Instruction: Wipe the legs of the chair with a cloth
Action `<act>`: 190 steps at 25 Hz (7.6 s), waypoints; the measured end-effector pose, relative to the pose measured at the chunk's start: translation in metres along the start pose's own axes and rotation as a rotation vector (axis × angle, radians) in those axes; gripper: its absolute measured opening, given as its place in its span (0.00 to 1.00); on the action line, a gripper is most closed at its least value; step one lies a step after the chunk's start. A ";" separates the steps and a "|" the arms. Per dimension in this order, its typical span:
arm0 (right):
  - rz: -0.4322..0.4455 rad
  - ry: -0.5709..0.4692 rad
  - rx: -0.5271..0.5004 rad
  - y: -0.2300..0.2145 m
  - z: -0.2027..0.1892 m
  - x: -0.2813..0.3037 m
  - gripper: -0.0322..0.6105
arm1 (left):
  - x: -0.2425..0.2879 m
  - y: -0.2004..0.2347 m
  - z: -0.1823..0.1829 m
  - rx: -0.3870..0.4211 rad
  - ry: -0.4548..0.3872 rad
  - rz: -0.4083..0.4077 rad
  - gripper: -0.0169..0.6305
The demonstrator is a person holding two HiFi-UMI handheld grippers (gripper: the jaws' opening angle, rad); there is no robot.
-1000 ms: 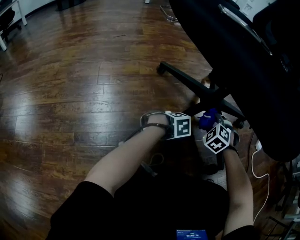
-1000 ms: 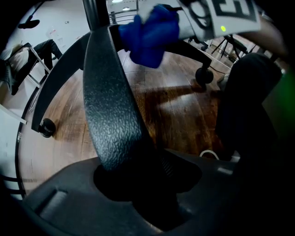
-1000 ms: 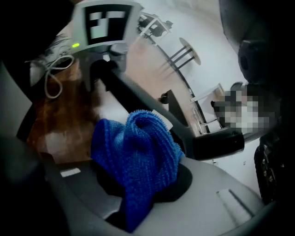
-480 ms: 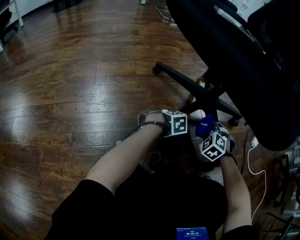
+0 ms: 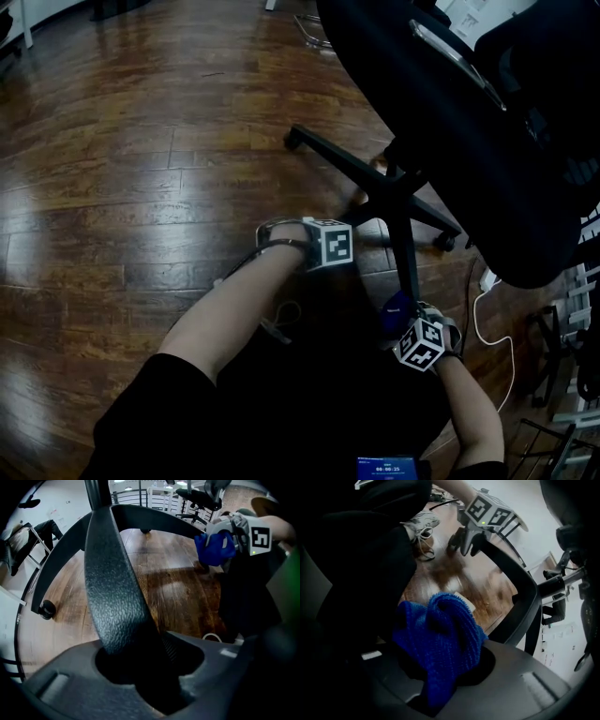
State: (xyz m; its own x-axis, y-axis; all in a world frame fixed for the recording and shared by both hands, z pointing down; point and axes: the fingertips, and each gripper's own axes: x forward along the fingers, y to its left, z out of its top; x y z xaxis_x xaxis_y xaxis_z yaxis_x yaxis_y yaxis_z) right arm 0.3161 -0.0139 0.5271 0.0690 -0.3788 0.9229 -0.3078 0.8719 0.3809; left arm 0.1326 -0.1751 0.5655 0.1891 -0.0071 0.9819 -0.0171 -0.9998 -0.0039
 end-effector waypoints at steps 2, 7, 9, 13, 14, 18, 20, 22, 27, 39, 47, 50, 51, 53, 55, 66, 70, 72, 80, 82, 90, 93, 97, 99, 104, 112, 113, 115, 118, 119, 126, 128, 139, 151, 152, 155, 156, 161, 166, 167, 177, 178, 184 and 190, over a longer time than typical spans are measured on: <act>-0.041 -0.042 0.028 -0.026 0.013 0.003 0.17 | 0.001 0.001 0.002 0.005 0.000 -0.002 0.29; -0.228 -0.074 0.026 -0.117 0.057 0.016 0.17 | -0.004 -0.002 -0.003 -0.006 0.027 -0.009 0.29; -0.299 -0.085 0.063 -0.155 0.077 0.021 0.17 | -0.001 -0.002 0.001 -0.002 0.013 -0.016 0.29; -0.365 -0.112 0.119 -0.197 0.098 0.022 0.17 | 0.000 -0.002 0.003 0.005 0.007 -0.023 0.29; -0.367 -0.117 0.120 -0.199 0.101 0.021 0.17 | -0.002 -0.001 0.000 0.001 0.011 -0.023 0.29; -0.345 -0.118 0.092 -0.186 0.096 0.021 0.17 | -0.001 -0.001 -0.001 -0.006 0.012 -0.022 0.29; -0.316 -0.094 0.076 -0.171 0.087 0.021 0.17 | -0.001 0.000 0.000 -0.012 0.005 -0.018 0.29; -0.281 -0.070 0.057 -0.145 0.074 0.020 0.17 | -0.003 -0.001 -0.001 -0.024 0.001 -0.018 0.29; -0.134 -0.054 0.039 -0.058 0.032 0.008 0.17 | -0.002 0.001 -0.003 -0.042 -0.010 -0.016 0.28; -0.082 -0.008 0.034 -0.045 0.020 0.010 0.17 | 0.001 0.000 0.001 -0.033 -0.009 -0.019 0.28; -0.290 -0.093 0.098 -0.186 0.092 0.025 0.17 | 0.002 -0.001 0.005 -0.019 -0.011 -0.030 0.28; -0.330 -0.101 0.098 -0.203 0.102 0.024 0.17 | 0.002 -0.001 0.006 -0.020 -0.020 -0.033 0.28; -0.335 -0.105 0.090 -0.202 0.103 0.024 0.17 | 0.002 0.000 0.006 -0.019 -0.021 -0.033 0.28; -0.330 -0.116 0.085 -0.193 0.101 0.023 0.17 | 0.002 0.000 0.003 -0.023 -0.017 -0.033 0.28; -0.312 -0.116 0.093 -0.179 0.093 0.021 0.17 | -0.004 -0.001 -0.003 -0.041 -0.001 -0.033 0.28; -0.033 -0.012 0.027 -0.024 0.012 0.004 0.17 | 0.000 0.001 0.001 -0.042 -0.020 -0.026 0.28; 0.003 0.006 0.009 -0.016 0.006 0.004 0.17 | -0.006 -0.004 -0.003 -0.062 -0.011 -0.044 0.28; -0.016 -0.007 0.011 -0.027 0.013 0.006 0.17 | -0.001 -0.001 0.002 -0.040 -0.022 -0.033 0.28; -0.261 -0.099 0.053 -0.152 0.076 0.023 0.17 | 0.002 0.001 0.003 -0.024 -0.016 -0.020 0.28; -0.319 -0.122 0.086 -0.185 0.092 0.024 0.17 | 0.002 0.000 0.004 -0.024 -0.018 -0.022 0.28; -0.337 -0.138 0.103 -0.191 0.097 0.021 0.17 | -0.004 0.001 -0.002 -0.043 -0.002 -0.005 0.28; -0.295 -0.119 0.085 -0.159 0.080 0.019 0.17 | -0.001 0.003 0.001 -0.037 -0.011 0.008 0.27; -0.166 -0.093 0.048 -0.094 0.049 0.012 0.17 | -0.003 0.002 -0.003 -0.054 -0.007 0.015 0.27; -0.070 -0.084 0.030 -0.057 0.031 0.006 0.17 | 0.000 0.004 -0.001 -0.051 -0.014 0.016 0.26; 0.037 -0.029 -0.009 0.004 -0.006 -0.004 0.17 | 0.002 0.005 0.001 -0.061 -0.003 0.011 0.26; -0.074 -0.072 -0.025 -0.064 0.026 0.008 0.17 | -0.001 0.002 0.007 -0.063 -0.039 -0.018 0.26; -0.122 -0.079 -0.018 -0.087 0.036 0.011 0.17 | -0.001 0.002 0.008 -0.061 -0.040 -0.021 0.26; -0.218 -0.115 0.020 -0.134 0.061 0.016 0.17 | -0.001 0.000 0.006 -0.061 -0.024 -0.024 0.26; -0.315 -0.155 0.083 -0.188 0.089 0.020 0.17 | 0.002 0.000 0.009 -0.051 -0.032 -0.027 0.26; -0.335 -0.160 0.096 -0.198 0.095 0.020 0.17 | 0.001 -0.001 0.009 -0.053 -0.034 -0.032 0.26; -0.332 -0.166 0.071 -0.178 0.090 0.016 0.17 | -0.009 -0.003 -0.001 -0.091 -0.029 -0.056 0.26; -0.268 -0.144 0.058 -0.144 0.075 0.014 0.17 | -0.008 -0.003 -0.003 -0.097 -0.035 -0.054 0.26; -0.183 -0.158 0.038 -0.066 0.025 0.004 0.17 | -0.005 -0.001 0.001 -0.210 -0.122 -0.080 0.22; -0.297 -0.118 0.420 -0.114 -0.064 0.021 0.16 | -0.001 -0.128 0.116 -0.377 -0.402 -0.309 0.45; -0.294 -0.137 0.408 -0.113 -0.057 0.019 0.16 | -0.001 -0.131 0.121 -0.355 -0.418 -0.311 0.49; -0.301 -0.206 0.364 -0.116 -0.031 0.008 0.16 | -0.006 -0.140 0.125 -0.259 -0.434 -0.344 0.61; -0.309 -0.233 0.363 -0.118 -0.022 0.003 0.16 | -0.010 -0.142 0.123 -0.216 -0.432 -0.354 0.64; -0.320 -0.393 0.349 -0.115 0.033 -0.031 0.16 | -0.066 -0.113 0.096 0.024 -0.571 -0.289 0.74; -0.276 -0.543 0.326 -0.097 0.106 -0.061 0.17 | -0.106 -0.002 0.043 0.023 -0.655 0.010 0.74; -0.261 -0.560 0.326 -0.093 0.122 -0.061 0.17 | -0.108 0.020 0.034 0.001 -0.659 0.064 0.74; -0.184 -0.567 0.252 -0.062 0.166 -0.036 0.17 | -0.084 0.172 0.039 -0.001 -0.620 0.349 0.74; -0.186 -0.561 0.248 -0.062 0.167 -0.036 0.17 | -0.077 0.176 0.045 0.005 -0.616 0.332 0.74; -0.200 -0.546 0.222 -0.066 0.165 -0.034 0.17 | -0.020 0.189 0.039 0.283 -0.238 0.460 0.20; -0.191 -0.478 0.158 -0.058 0.147 -0.028 0.17 | -0.014 0.166 0.024 0.248 -0.168 0.421 0.17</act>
State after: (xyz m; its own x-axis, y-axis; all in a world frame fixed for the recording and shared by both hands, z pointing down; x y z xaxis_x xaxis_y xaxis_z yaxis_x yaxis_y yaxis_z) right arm 0.1922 -0.0996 0.4710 -0.2904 -0.6576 0.6952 -0.4737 0.7300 0.4926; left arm 0.1505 -0.3413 0.5469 0.3717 -0.3914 0.8418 0.1041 -0.8835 -0.4567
